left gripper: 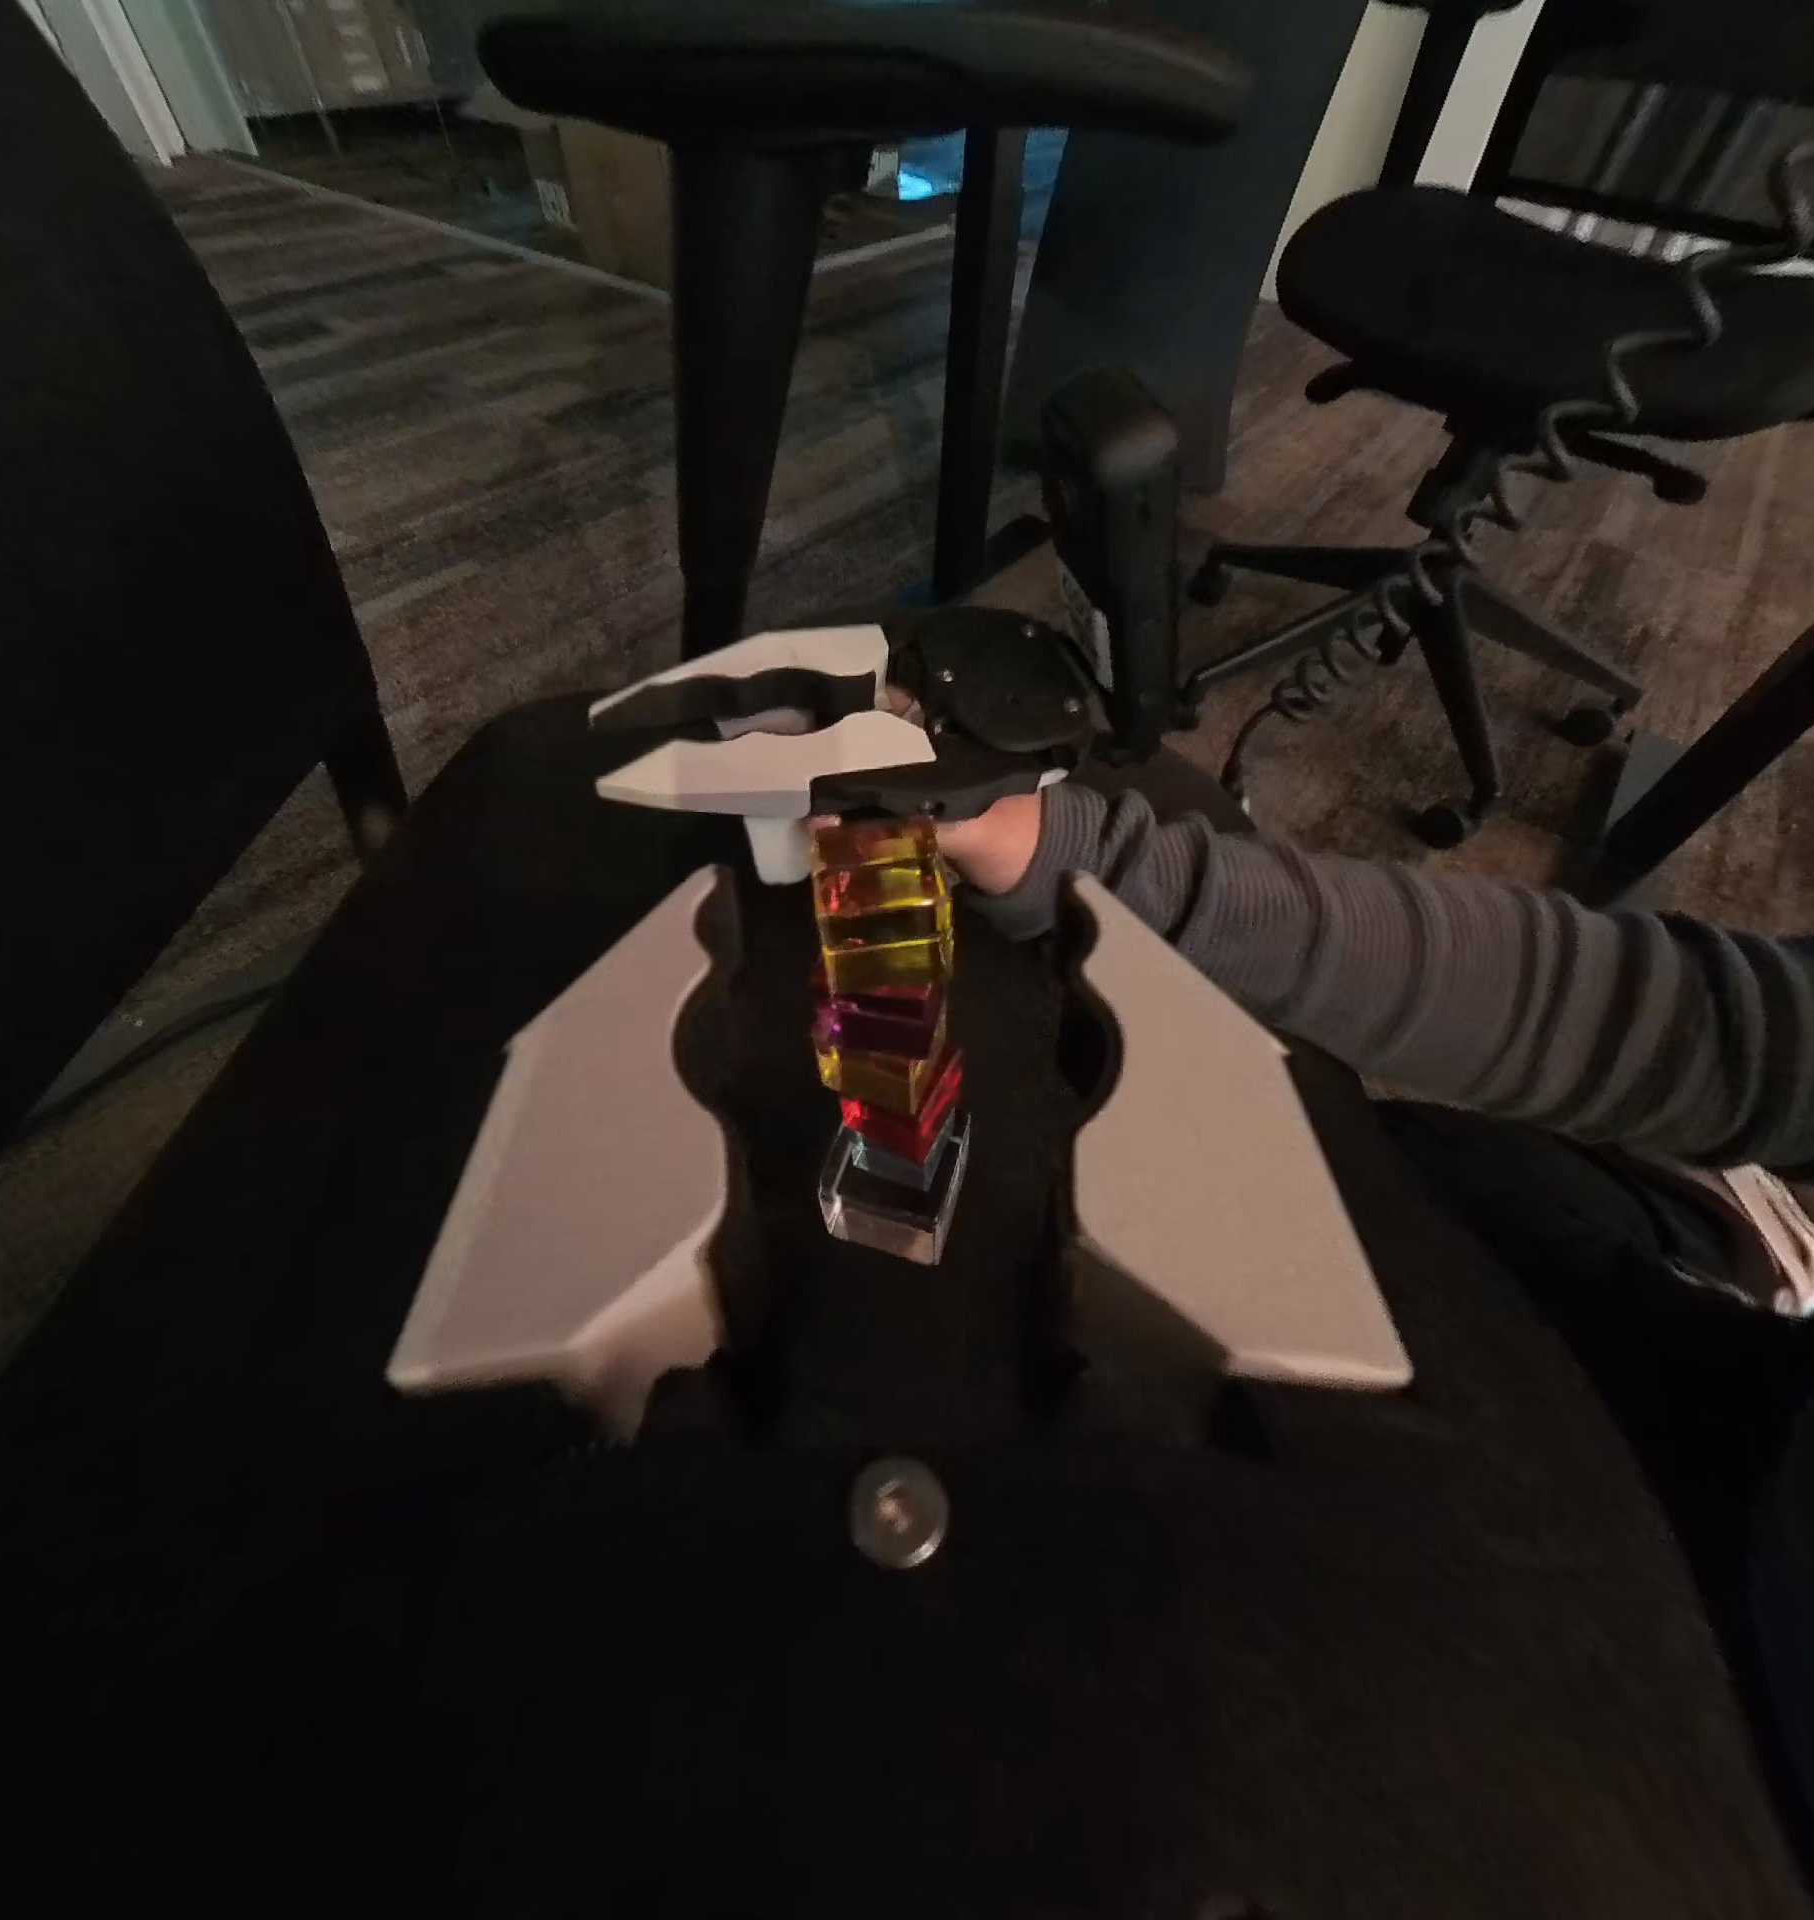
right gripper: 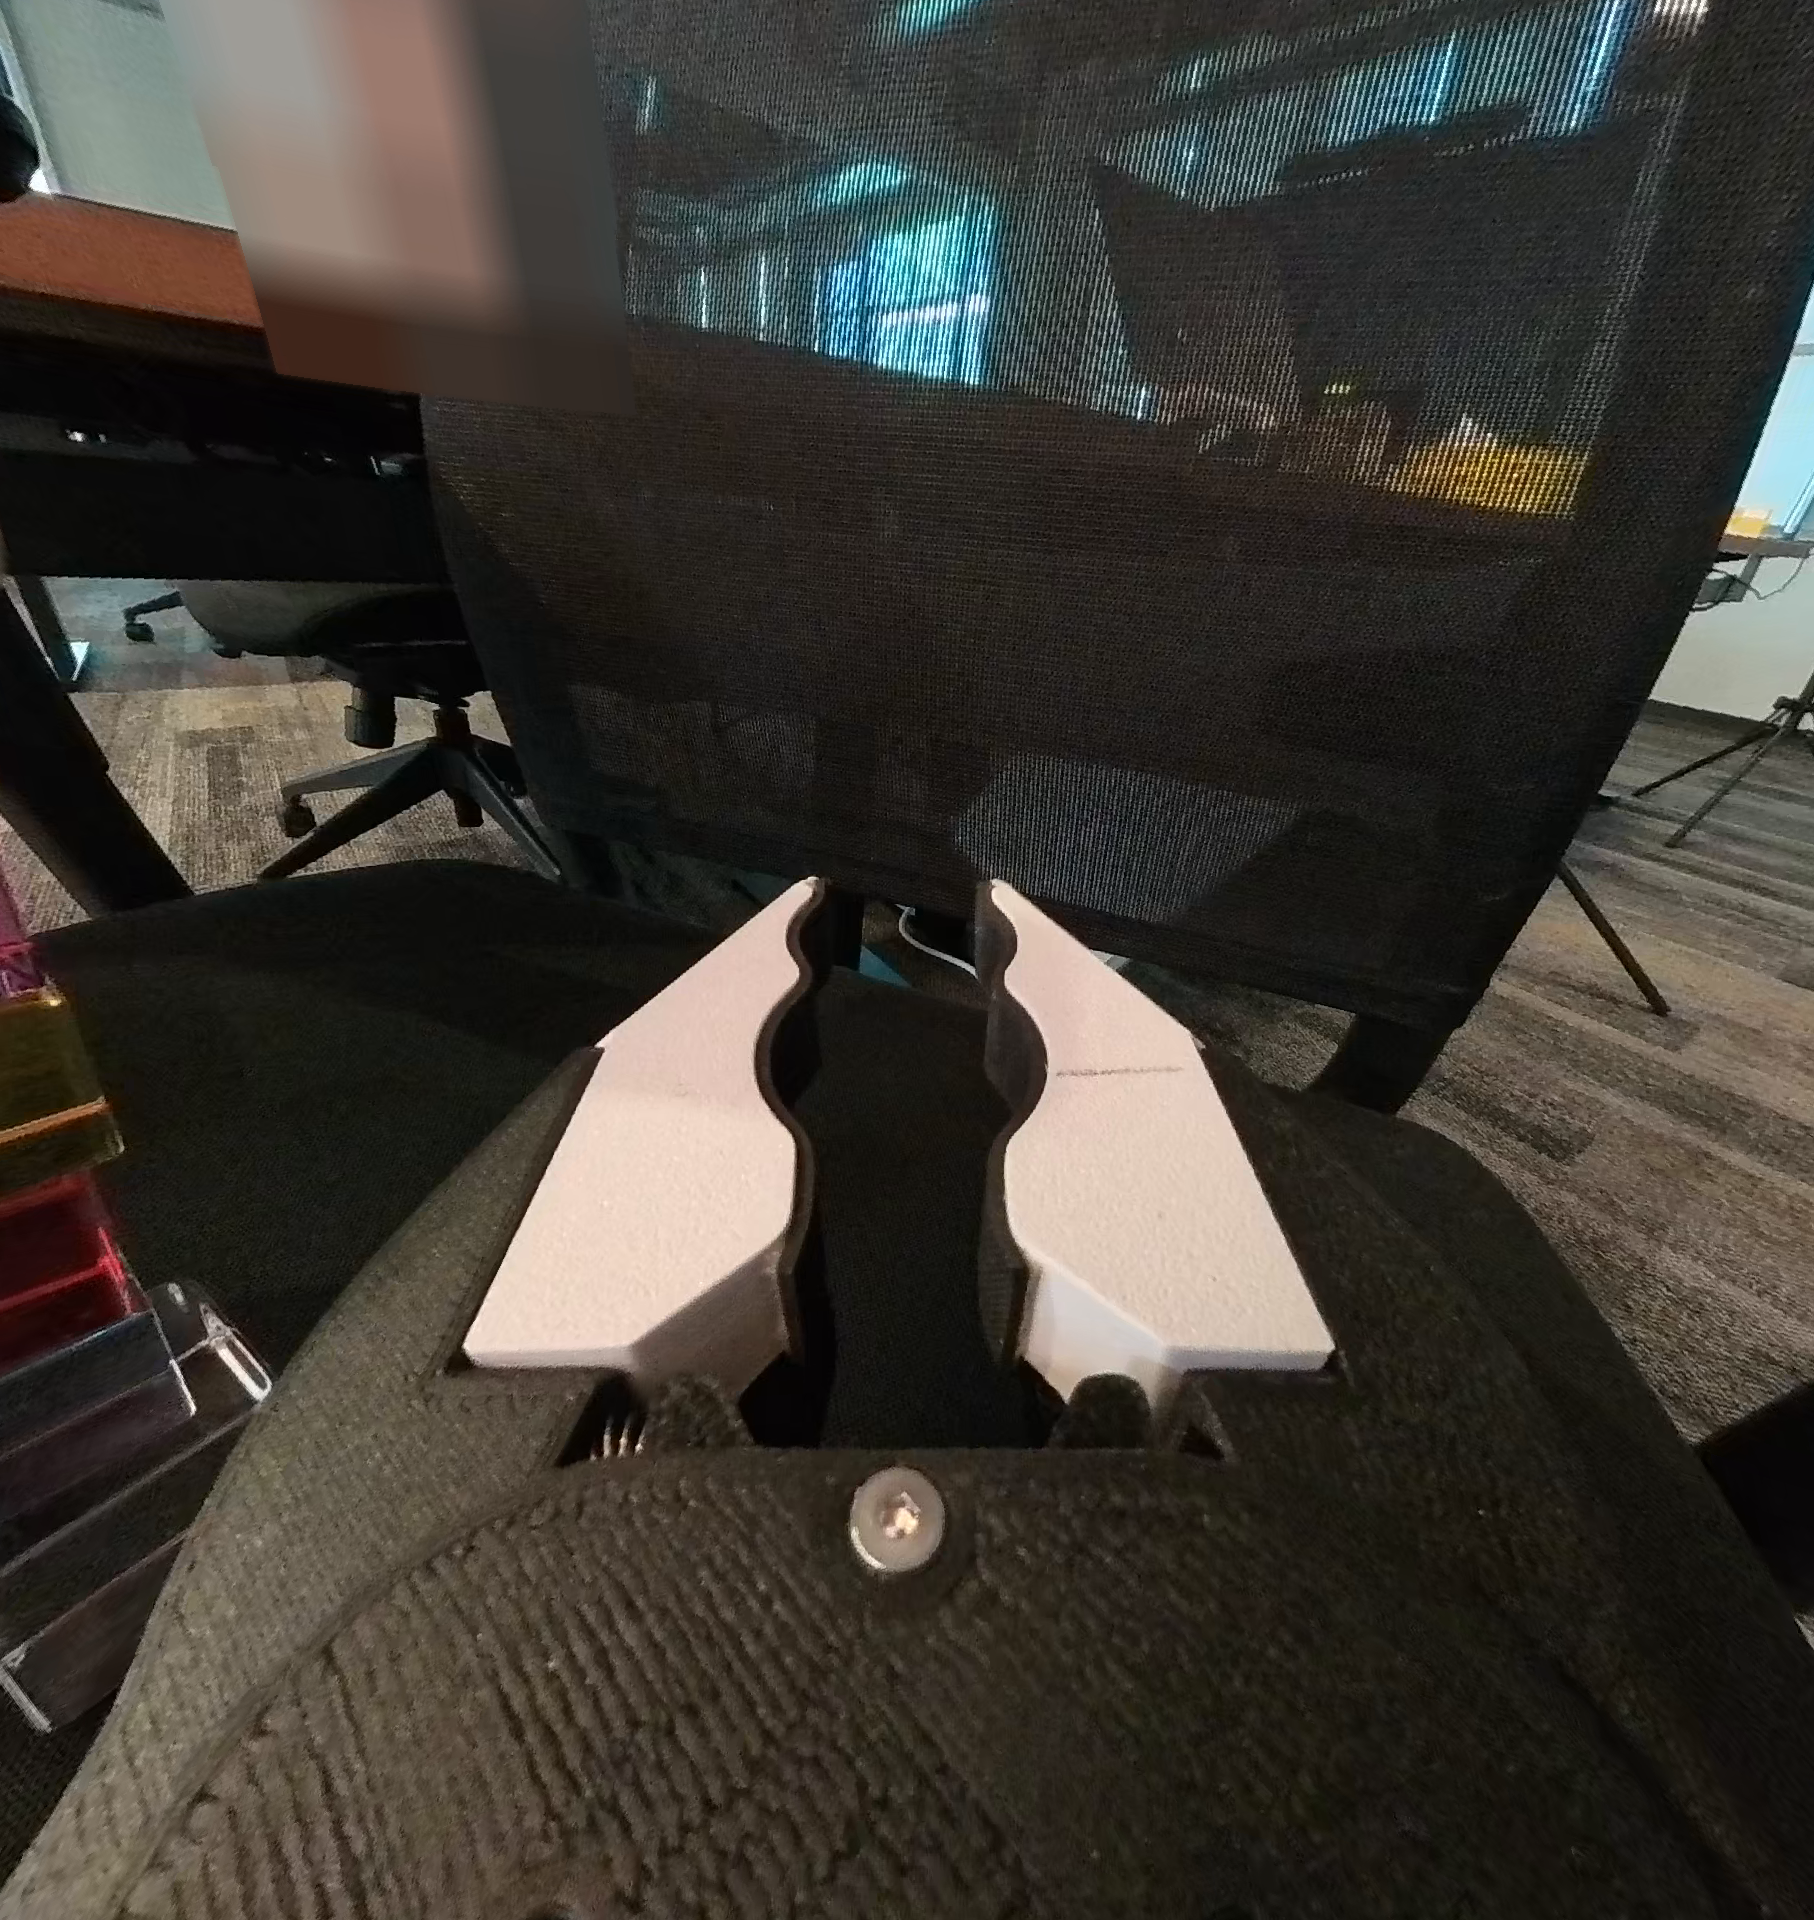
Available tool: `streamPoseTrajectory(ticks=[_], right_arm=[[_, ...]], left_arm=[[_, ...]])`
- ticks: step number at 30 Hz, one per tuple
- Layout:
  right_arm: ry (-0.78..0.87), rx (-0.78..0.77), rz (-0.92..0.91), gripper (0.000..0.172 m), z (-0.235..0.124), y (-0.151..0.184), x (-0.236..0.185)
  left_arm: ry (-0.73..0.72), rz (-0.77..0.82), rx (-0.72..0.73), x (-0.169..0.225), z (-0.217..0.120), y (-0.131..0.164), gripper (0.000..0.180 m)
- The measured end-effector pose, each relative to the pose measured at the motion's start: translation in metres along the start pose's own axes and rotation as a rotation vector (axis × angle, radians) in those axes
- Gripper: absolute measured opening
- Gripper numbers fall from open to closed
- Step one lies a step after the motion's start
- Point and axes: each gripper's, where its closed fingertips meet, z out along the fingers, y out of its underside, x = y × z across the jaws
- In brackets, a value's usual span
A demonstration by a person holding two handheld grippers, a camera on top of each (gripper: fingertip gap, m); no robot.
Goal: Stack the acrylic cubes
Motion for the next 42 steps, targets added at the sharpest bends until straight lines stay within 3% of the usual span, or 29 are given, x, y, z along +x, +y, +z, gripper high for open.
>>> streamPoseTrajectory(ticks=[4, 8, 14, 23, 34, 38, 42], right_arm=[[-0.002, 0.003, 0.001, 0.027, 0.0, -0.001, 0.0], [-0.011, 0.007, 0.003, 0.027, -0.001, -0.001, -0.002], [-0.063, 0.0, 0.031, 0.027, -0.006, -0.003, -0.013], [-0.184, -0.01, 0.031, 0.02, -0.032, -0.004, -0.048], [-0.276, -0.054, -0.028, 0.0, -0.041, 0.003, -0.07], [-0.312, -0.121, -0.073, 0.0, -0.039, 0.014, -0.08], [-0.326, -0.172, -0.041, 0.0, -0.037, 0.021, -0.08]], left_arm=[[-0.051, 0.013, 0.143, 0.007, -0.012, -0.005, 0.085], [-0.179, 0.016, 0.342, 0.006, -0.029, 0.003, 0.081], [-0.37, -0.035, 0.432, -0.01, -0.051, 0.033, 0.069], [-0.486, 0.051, 0.346, -0.015, -0.04, 0.047, 0.045], [-0.542, -0.03, 0.376, -0.03, -0.05, 0.051, 0.032], [-0.63, -0.044, 0.329, -0.042, -0.052, 0.058, 0.004], [-0.65, -0.039, 0.3, -0.045, -0.05, 0.062, 0.0]])
